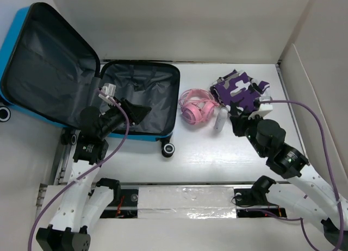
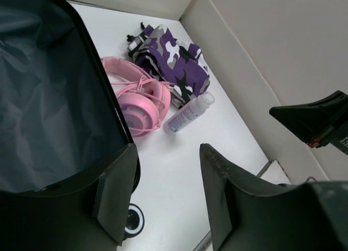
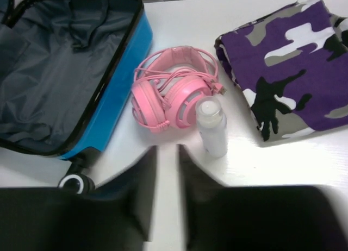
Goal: Pack the luggage
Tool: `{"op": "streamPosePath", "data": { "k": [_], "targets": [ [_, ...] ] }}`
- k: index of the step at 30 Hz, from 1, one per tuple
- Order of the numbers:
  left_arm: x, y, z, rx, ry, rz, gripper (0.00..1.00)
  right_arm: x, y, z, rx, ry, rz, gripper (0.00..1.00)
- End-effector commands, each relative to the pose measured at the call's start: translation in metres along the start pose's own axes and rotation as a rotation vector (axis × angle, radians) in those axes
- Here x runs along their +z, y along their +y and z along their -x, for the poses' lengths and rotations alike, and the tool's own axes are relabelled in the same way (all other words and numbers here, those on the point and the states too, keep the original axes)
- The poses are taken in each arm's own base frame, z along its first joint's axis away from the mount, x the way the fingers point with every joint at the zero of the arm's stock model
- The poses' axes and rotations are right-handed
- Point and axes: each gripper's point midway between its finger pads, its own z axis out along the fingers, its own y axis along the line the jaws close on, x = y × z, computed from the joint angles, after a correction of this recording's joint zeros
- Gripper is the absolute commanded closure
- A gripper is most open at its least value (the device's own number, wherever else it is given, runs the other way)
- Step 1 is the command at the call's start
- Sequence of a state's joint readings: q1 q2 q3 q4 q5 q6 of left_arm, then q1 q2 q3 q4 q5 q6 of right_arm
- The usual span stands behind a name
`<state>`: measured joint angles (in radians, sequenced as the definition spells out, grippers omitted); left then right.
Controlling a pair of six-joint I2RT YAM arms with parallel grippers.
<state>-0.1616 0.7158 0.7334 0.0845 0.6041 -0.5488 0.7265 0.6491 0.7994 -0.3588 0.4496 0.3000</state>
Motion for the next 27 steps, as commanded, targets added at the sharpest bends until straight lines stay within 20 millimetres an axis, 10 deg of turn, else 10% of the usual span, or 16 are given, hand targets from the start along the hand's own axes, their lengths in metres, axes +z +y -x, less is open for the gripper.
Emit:
{"op": "streamPosePath", "data": {
  "k": [1, 6, 10, 12, 16, 27],
  "targets": [
    [-0.005, -0.022, 0.023, 0.086, -0.026, -0.048, 0.54, 0.001, -0.005, -0.005, 0.054, -0.015, -0.026, 0.94],
    [-0.006, -0.023, 0.028, 0.106, -0.034, -0.041, 1.00, 0.005, -0.009, -0.017, 0.037, 0.016, -0.049, 0.95],
    [-0.003, -0.012, 0.021, 0.101, -0.038, -0.021, 1.00, 0.013, -0.003, -0.022, 0.018, 0.029, -0.029, 0.23],
    [0.001, -0.003, 0.008, 0.085, 0.002, -0.013, 0.79, 0.023, 0.001, -0.029, -0.015, 0.058, -0.024, 0.11],
    [0.005, 0.009, -0.003, 0.100, 0.060, 0.017, 0.55, 0.046, 0.006, -0.046, -0.048, 0.123, -0.050, 0.11],
    [-0.003, 0.012, 0.007, 0.146, 0.015, 0.073, 0.58, 0.104, -0.032, -0.075, -0.045, 0.180, -0.266, 0.15]
  ]
}}
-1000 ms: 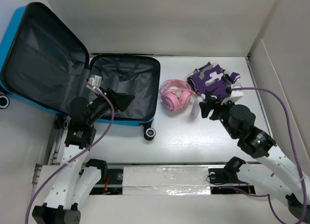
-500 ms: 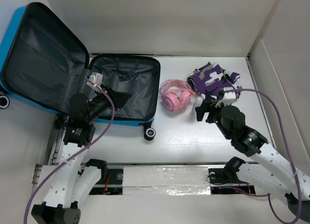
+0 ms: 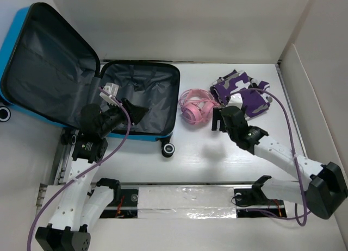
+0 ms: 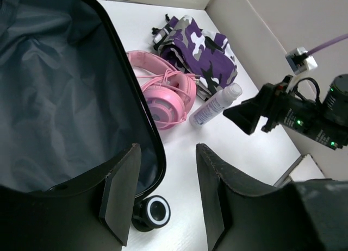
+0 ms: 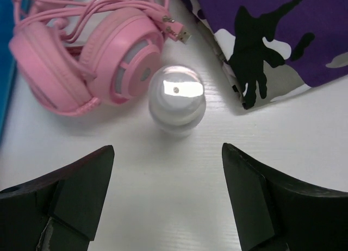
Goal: Pack the luggage
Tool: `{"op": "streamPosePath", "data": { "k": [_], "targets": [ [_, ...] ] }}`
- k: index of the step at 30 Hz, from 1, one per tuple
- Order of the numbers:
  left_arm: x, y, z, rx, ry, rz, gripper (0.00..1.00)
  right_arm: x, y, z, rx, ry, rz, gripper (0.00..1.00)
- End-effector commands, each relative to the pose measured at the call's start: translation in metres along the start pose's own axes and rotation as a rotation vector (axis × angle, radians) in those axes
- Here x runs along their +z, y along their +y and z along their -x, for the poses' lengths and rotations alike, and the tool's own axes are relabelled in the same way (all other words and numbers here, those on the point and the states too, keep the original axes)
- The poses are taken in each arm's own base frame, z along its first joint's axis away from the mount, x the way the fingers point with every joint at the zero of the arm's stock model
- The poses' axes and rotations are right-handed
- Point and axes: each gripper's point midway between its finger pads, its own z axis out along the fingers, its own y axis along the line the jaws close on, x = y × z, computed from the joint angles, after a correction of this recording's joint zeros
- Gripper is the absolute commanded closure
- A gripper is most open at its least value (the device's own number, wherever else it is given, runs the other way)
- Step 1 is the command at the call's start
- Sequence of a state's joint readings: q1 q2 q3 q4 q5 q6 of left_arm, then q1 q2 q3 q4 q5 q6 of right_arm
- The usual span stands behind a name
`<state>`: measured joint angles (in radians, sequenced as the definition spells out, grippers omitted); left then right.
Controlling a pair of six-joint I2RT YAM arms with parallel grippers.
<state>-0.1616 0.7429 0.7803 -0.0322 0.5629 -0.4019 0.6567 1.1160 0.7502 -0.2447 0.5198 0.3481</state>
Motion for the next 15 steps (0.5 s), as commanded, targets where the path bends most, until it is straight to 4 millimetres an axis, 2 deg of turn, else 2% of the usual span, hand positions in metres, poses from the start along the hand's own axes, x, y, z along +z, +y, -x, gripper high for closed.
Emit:
{"op": "streamPosePath", "data": {
  "k": [1, 7, 10, 12, 15],
  "targets": [
    [-0.004, -0.004, 0.012, 0.052, -0.038, -0.004, 0.58, 0.014, 0.001, 0.041, 0.089, -0.107, -0.001, 0.15],
    [-0.001, -0.006, 0.007, 0.040, -0.020, -0.028, 0.59, 0.038, 0.000, 0.043, 0.093, -0.095, 0.008, 0.19],
    [0.001, -0.004, 0.005, 0.032, -0.011, -0.027, 0.59, 0.050, 0.006, 0.038, 0.090, -0.076, 0.025, 0.22],
    [0.001, -0.004, 0.005, 0.032, -0.011, -0.027, 0.59, 0.051, 0.007, 0.037, 0.086, -0.070, 0.028, 0.24],
    [0.001, -0.003, 0.005, 0.032, -0.011, -0.025, 0.59, 0.058, 0.007, 0.039, 0.090, -0.090, 0.012, 0.35]
  ]
}}
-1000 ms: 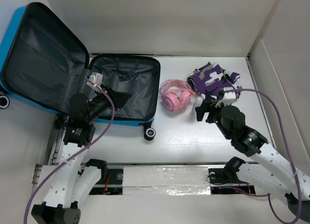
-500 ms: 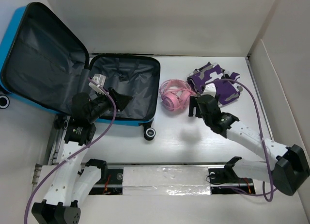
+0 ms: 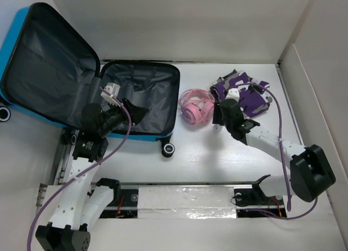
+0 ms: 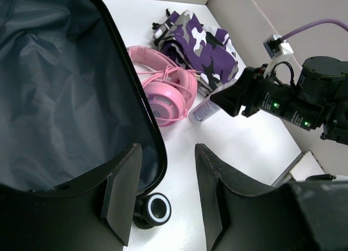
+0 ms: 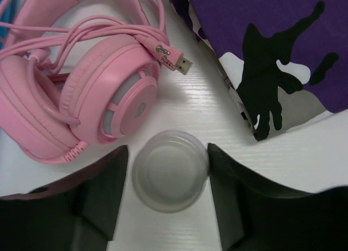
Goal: Pack the luggage
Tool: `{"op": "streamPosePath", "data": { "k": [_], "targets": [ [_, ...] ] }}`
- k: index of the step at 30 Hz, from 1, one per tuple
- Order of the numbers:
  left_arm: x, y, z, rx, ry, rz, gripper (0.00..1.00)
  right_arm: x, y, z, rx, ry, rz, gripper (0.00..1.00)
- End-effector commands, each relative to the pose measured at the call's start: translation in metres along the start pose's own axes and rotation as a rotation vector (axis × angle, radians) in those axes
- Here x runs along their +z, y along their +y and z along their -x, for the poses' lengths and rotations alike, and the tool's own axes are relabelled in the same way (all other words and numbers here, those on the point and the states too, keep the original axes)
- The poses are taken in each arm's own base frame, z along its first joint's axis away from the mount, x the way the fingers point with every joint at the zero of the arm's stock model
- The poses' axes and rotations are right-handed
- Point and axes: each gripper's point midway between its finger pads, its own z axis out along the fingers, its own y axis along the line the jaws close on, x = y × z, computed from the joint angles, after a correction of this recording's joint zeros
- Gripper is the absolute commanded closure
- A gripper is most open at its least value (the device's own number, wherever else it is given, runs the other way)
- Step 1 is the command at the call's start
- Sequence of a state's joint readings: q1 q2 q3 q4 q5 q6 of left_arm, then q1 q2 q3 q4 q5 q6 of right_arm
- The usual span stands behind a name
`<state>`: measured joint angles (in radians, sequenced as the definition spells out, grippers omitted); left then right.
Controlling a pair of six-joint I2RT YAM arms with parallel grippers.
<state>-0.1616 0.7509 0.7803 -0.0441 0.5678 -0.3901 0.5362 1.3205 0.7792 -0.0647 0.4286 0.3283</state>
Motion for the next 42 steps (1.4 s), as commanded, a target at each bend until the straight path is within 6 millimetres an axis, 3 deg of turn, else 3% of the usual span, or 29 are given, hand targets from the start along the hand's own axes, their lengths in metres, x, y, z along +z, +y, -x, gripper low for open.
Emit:
{"op": "streamPosePath", "data": {
  "k": [1, 3, 4, 6, 8, 11, 15, 17, 18, 20, 21, 22, 23, 24, 25, 26, 27, 29, 30, 32, 33, 35, 36, 37, 38, 42],
  "targets": [
    [0.000, -0.006, 0.009, 0.031, -0.030, -0.028, 0.59, 0.004, 0.011, 0.037, 0.045, -0.108, 0.021, 0.43],
    [0.000, -0.006, 0.009, 0.030, -0.029, -0.027, 0.59, 0.004, 0.005, 0.036, 0.041, -0.106, -0.006, 0.50],
    [0.000, -0.006, 0.009, 0.031, -0.030, -0.028, 0.60, 0.001, 0.004, 0.039, 0.045, -0.113, -0.010, 0.61],
    [0.000, -0.006, 0.009, 0.030, -0.029, -0.028, 0.60, -0.012, -0.001, 0.053, 0.067, -0.154, -0.017, 0.70],
    [-0.001, -0.007, 0.010, 0.032, -0.032, -0.030, 0.60, -0.031, 0.001, 0.063, 0.068, -0.185, -0.005, 0.71],
    [-0.002, -0.009, 0.012, 0.035, -0.039, -0.034, 0.60, -0.076, 0.019, 0.103, 0.098, -0.301, 0.097, 0.71],
    [-0.003, -0.010, 0.016, 0.041, -0.051, -0.031, 0.60, -0.128, 0.067, 0.145, 0.111, -0.396, 0.346, 0.73],
    [-0.004, -0.009, 0.017, 0.043, -0.060, -0.022, 0.60, -0.139, 0.100, 0.160, 0.097, -0.417, 0.467, 0.74],
    [-0.004, -0.009, 0.018, 0.043, -0.061, -0.022, 0.60, -0.150, 0.108, 0.173, 0.104, -0.450, 0.515, 0.74],
    [-0.006, -0.010, 0.021, 0.051, -0.076, -0.016, 0.60, -0.145, 0.140, 0.171, 0.072, -0.416, 0.598, 0.74],
    [-0.007, -0.010, 0.022, 0.052, -0.082, -0.012, 0.60, -0.157, 0.157, 0.187, 0.076, -0.448, 0.671, 0.74],
    [-0.008, -0.009, 0.024, 0.054, -0.090, 0.000, 0.60, -0.157, 0.169, 0.189, 0.071, -0.450, 0.702, 0.75],
    [-0.010, -0.009, 0.026, 0.059, -0.100, 0.004, 0.60, -0.150, 0.189, 0.181, 0.052, -0.423, 0.733, 0.75],
    [-0.011, -0.009, 0.027, 0.062, -0.106, 0.011, 0.60, -0.158, 0.203, 0.196, 0.059, -0.459, 0.782, 0.75],
    [-0.014, -0.007, 0.030, 0.065, -0.122, 0.023, 0.60, -0.157, 0.214, 0.195, 0.053, -0.452, 0.803, 0.75],
    [-0.014, -0.007, 0.030, 0.066, -0.125, 0.026, 0.60, -0.142, 0.234, 0.182, 0.028, -0.405, 0.823, 0.75],
    [-0.015, -0.007, 0.031, 0.066, -0.126, 0.025, 0.60, -0.141, 0.249, 0.177, 0.009, -0.384, 0.866, 0.75],
    [-0.016, -0.007, 0.033, 0.068, -0.135, 0.033, 0.60, -0.134, 0.269, 0.182, 0.011, -0.379, 0.881, 0.75],
    [-0.016, -0.007, 0.033, 0.069, -0.137, 0.034, 0.60, -0.120, 0.291, 0.159, -0.024, -0.316, 0.919, 0.75],
    [-0.017, -0.007, 0.034, 0.069, -0.139, 0.036, 0.60, -0.112, 0.312, 0.157, -0.029, -0.290, 0.947, 0.75],
    [-0.017, -0.005, 0.035, 0.068, -0.142, 0.044, 0.60, -0.095, 0.329, 0.129, -0.062, -0.213, 0.966, 0.75],
    [-0.017, -0.004, 0.035, 0.068, -0.143, 0.046, 0.60, -0.088, 0.343, 0.129, -0.070, -0.198, 0.988, 0.74],
    [-0.018, -0.004, 0.035, 0.070, -0.146, 0.048, 0.60, -0.088, 0.352, 0.119, -0.085, -0.171, 1.009, 0.74],
    [-0.018, -0.004, 0.035, 0.070, -0.146, 0.048, 0.60, -0.073, 0.358, 0.104, -0.099, -0.136, 1.001, 0.75],
    [-0.018, -0.004, 0.035, 0.070, -0.145, 0.047, 0.60, -0.076, 0.366, 0.106, -0.105, -0.139, 1.014, 0.74],
    [-0.017, -0.004, 0.035, 0.067, -0.144, 0.047, 0.60, -0.043, 0.377, 0.070, -0.143, -0.053, 0.982, 0.74]
  ]
}}
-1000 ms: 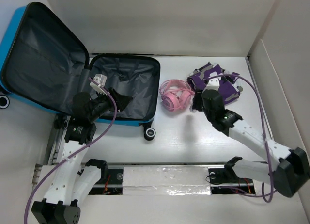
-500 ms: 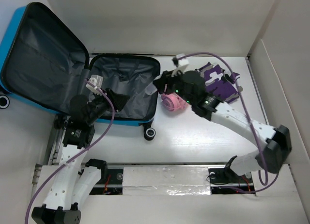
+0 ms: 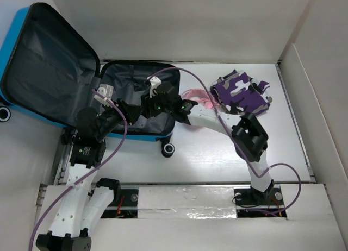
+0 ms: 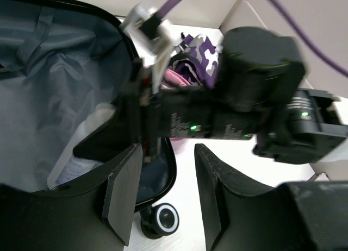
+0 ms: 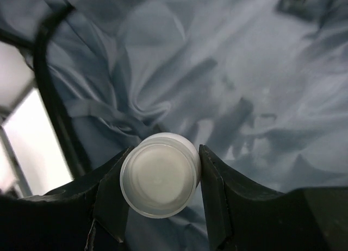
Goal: Pack the luggage
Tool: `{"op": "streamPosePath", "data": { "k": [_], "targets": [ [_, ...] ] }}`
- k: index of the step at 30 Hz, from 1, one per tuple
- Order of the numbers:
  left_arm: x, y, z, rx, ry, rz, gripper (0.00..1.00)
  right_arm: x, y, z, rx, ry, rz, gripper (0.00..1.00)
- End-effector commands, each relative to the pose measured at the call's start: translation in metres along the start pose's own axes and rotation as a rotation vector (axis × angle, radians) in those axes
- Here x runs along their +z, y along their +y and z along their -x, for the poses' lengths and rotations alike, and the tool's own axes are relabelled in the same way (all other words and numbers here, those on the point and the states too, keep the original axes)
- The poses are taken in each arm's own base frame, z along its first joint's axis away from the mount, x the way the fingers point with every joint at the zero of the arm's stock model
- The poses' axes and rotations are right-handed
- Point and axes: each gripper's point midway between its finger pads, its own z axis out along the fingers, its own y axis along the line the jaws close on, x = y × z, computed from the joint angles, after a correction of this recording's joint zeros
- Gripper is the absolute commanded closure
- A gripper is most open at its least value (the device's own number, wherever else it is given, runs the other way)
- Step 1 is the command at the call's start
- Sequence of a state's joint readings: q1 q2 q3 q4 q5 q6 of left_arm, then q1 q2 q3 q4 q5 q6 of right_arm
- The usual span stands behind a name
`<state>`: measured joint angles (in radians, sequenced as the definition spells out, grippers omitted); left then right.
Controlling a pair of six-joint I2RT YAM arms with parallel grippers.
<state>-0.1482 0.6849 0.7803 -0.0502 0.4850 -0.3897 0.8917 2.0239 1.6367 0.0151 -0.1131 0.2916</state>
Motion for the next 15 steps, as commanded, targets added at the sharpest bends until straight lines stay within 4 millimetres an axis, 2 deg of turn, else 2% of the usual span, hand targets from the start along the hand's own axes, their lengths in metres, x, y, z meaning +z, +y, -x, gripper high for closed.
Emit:
{"op": "streamPosePath", "data": {
  "k": [1, 3, 4, 5, 6, 7, 9, 10, 12, 14, 15],
  "targets": [
    [-0.003, -0.007, 0.019, 0.038, -0.055, -0.015, 0.60, 0.000, 0.028, 0.047, -0.021, -0.102, 0.085, 0.74],
    [-0.002, -0.006, 0.018, 0.035, -0.054, -0.013, 0.59, 0.018, 0.019, 0.026, -0.032, -0.047, 0.064, 0.73],
    [-0.002, -0.006, 0.017, 0.034, -0.052, -0.015, 0.59, 0.021, 0.021, 0.039, -0.040, -0.066, 0.065, 0.73],
    [-0.001, -0.005, 0.016, 0.033, -0.049, -0.016, 0.59, 0.033, 0.013, 0.024, -0.042, -0.025, 0.044, 0.72],
    [-0.001, -0.006, 0.016, 0.033, -0.048, -0.018, 0.59, 0.036, 0.010, 0.023, -0.048, -0.017, 0.030, 0.71],
    [-0.001, -0.004, 0.018, 0.033, -0.054, -0.011, 0.59, 0.038, 0.008, 0.032, -0.051, -0.042, 0.009, 0.68],
    [0.000, -0.003, 0.017, 0.031, -0.049, -0.009, 0.59, 0.042, -0.011, 0.039, -0.041, -0.062, -0.035, 0.61],
    [0.000, -0.003, 0.016, 0.030, -0.047, -0.011, 0.59, 0.043, -0.013, 0.041, -0.038, -0.068, -0.050, 0.54],
    [0.000, 0.000, 0.017, 0.028, -0.050, -0.004, 0.59, 0.039, -0.020, 0.057, -0.030, -0.107, -0.074, 0.44],
    [0.000, -0.001, 0.016, 0.027, -0.047, -0.008, 0.59, 0.032, -0.033, 0.073, -0.022, -0.144, -0.101, 0.29],
    [0.000, -0.001, 0.016, 0.026, -0.046, -0.011, 0.59, 0.029, -0.031, 0.081, -0.024, -0.162, -0.096, 0.24]
  ]
}}
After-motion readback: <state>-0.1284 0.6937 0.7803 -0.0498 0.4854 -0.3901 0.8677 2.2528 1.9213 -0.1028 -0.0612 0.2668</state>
